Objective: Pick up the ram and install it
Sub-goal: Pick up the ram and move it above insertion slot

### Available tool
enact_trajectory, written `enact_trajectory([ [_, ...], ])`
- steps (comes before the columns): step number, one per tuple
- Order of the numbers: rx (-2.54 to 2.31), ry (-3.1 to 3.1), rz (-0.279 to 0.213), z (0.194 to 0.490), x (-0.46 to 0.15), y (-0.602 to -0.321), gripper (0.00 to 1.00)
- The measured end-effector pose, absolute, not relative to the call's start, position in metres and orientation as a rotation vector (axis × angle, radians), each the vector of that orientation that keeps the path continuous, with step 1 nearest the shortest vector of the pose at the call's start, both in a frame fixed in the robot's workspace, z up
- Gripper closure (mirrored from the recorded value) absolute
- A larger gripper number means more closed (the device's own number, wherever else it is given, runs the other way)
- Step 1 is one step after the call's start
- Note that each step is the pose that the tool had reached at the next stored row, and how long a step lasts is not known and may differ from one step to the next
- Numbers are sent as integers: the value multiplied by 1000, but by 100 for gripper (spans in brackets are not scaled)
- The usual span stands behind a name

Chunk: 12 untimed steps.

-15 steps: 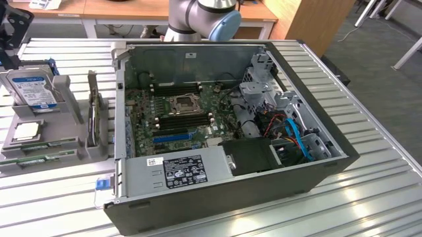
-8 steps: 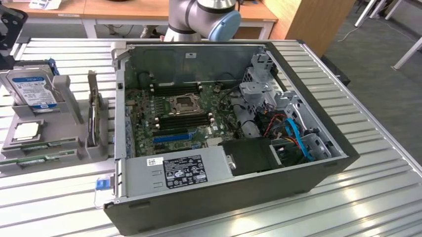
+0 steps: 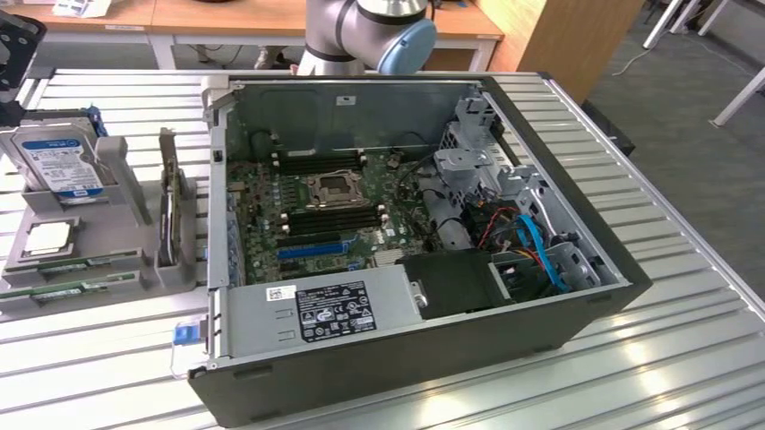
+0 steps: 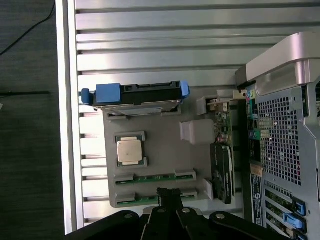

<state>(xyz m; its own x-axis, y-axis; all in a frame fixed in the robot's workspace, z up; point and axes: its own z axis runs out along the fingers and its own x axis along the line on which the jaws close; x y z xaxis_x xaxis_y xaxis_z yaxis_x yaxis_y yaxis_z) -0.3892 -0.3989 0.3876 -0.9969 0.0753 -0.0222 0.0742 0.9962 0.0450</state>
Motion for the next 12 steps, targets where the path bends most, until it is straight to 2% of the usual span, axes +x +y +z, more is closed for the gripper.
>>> enact_trajectory([
  [12,76,3117,69,388,-389,-399,90],
])
